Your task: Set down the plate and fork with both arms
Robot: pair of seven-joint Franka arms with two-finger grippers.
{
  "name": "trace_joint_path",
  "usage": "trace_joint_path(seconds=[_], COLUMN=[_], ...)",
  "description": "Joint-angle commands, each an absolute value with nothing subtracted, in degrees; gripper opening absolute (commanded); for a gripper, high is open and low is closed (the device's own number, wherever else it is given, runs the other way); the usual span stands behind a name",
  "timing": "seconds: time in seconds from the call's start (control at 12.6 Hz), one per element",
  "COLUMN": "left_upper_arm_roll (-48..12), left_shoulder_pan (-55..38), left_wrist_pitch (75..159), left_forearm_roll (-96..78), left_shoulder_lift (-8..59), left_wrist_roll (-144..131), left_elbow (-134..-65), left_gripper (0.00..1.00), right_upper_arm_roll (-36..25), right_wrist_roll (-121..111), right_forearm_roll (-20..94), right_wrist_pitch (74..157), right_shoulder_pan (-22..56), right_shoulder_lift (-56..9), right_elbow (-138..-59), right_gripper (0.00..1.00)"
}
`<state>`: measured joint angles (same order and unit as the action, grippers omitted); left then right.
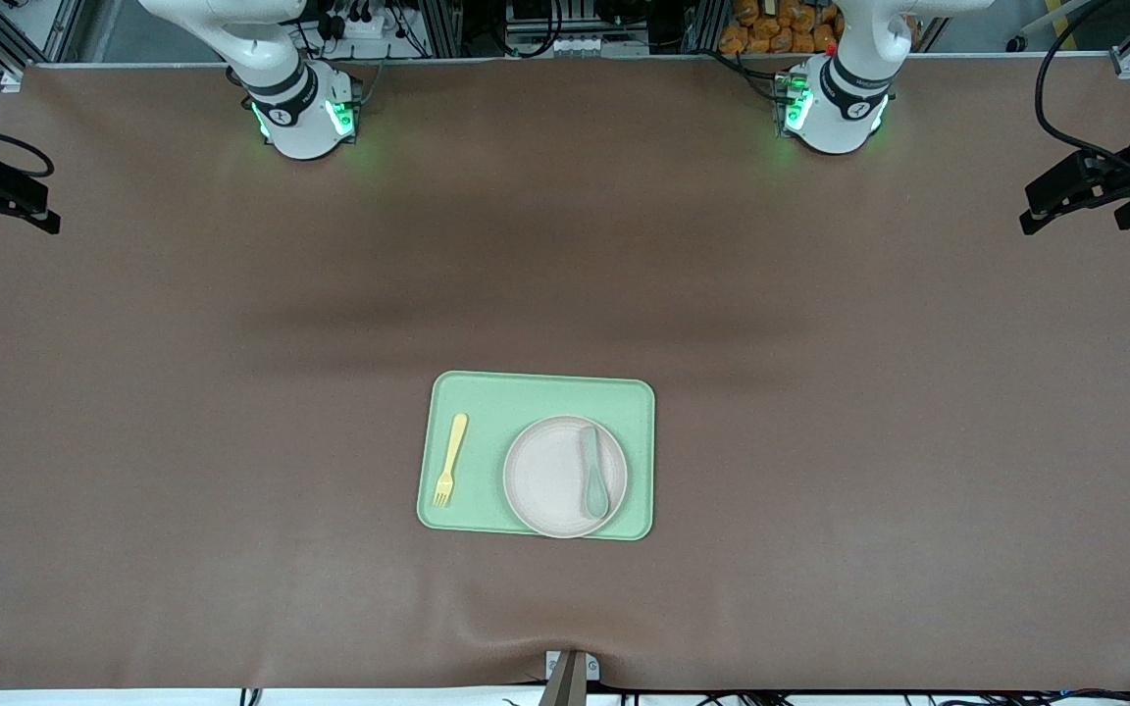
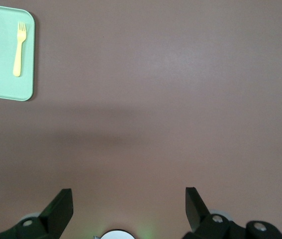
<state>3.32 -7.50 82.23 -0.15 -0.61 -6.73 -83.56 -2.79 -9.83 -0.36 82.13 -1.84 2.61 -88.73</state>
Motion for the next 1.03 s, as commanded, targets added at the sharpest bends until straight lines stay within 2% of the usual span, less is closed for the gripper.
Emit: trace_joint_path(seconds=[0.0,0.32,0.64,0.95], left_upper_arm_roll=[1.86,1.49,2.02,2.72], left_shoulder_pan=[-7.56,-7.47,-6.33,-5.71], left_wrist_pitch=[81.74,81.74,81.74,81.74], left_forearm_roll=[2.28,2.20,1.85,1.76], left_shoulder_lift=[-2.02,-1.58,-1.41,-1.32], left_wrist_roll=[-6.68,-6.60,-5.80,-5.97], left_elbow=[-84.55,-84.38,-83.67,-83.58], left_gripper=[1.00,1.00,1.00,1.00], right_upper_arm_roll=[-1.85,-2.37,-2.29,-2.29], right_wrist_roll=[-10.46,-9.67,-8.62,-2.29], right_forearm_roll=[-1.41,0.52,3.07,3.25], right_wrist_pitch=[80.34,79.19,83.05,82.18], right_shoulder_pan=[-2.20,-3.42,-5.27,-5.54], right_shoulder_lift=[5.00,6.59,6.59,6.50], right_elbow=[-89.21,-89.21,-89.99,-89.83], right_gripper=[1.00,1.00,1.00,1.00])
